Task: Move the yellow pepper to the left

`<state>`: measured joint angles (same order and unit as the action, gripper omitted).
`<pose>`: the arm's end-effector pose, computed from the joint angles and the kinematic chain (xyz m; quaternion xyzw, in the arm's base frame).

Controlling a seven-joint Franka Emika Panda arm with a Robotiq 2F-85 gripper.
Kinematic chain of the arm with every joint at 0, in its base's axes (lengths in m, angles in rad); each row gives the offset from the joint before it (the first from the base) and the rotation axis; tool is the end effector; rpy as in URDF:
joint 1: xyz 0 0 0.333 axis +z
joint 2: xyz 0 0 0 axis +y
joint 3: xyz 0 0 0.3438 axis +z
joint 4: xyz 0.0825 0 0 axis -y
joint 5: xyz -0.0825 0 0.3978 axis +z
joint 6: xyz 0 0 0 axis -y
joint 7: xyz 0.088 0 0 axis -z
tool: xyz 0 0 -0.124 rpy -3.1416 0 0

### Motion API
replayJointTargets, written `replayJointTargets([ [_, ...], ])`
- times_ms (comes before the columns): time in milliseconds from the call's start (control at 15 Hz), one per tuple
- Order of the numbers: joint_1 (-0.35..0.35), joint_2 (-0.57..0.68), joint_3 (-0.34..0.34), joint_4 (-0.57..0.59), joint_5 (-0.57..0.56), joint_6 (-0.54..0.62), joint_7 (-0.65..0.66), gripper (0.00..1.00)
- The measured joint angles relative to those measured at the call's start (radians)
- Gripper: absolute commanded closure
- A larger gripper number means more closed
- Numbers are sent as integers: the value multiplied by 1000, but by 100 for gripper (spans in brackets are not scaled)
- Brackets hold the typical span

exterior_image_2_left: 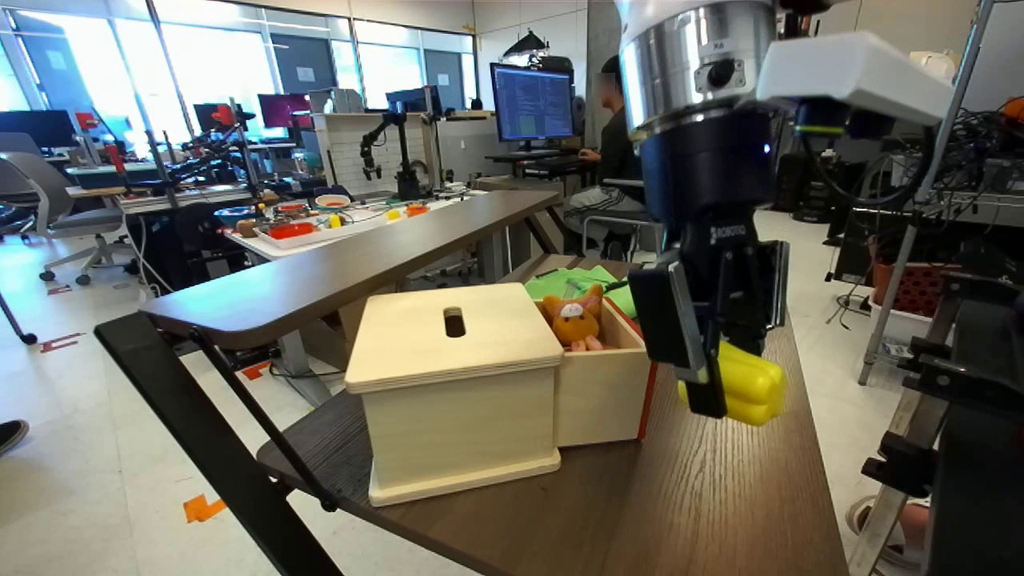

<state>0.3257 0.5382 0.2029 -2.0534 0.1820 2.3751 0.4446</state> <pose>0.5039 0.3012 0.1568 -0.9878 0.0386 0.1437 0.0468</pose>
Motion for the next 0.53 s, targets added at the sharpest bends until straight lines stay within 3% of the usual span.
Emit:
replayJointTargets([
  [533, 57, 148, -14, 100, -63, -43, -4, 77],
])
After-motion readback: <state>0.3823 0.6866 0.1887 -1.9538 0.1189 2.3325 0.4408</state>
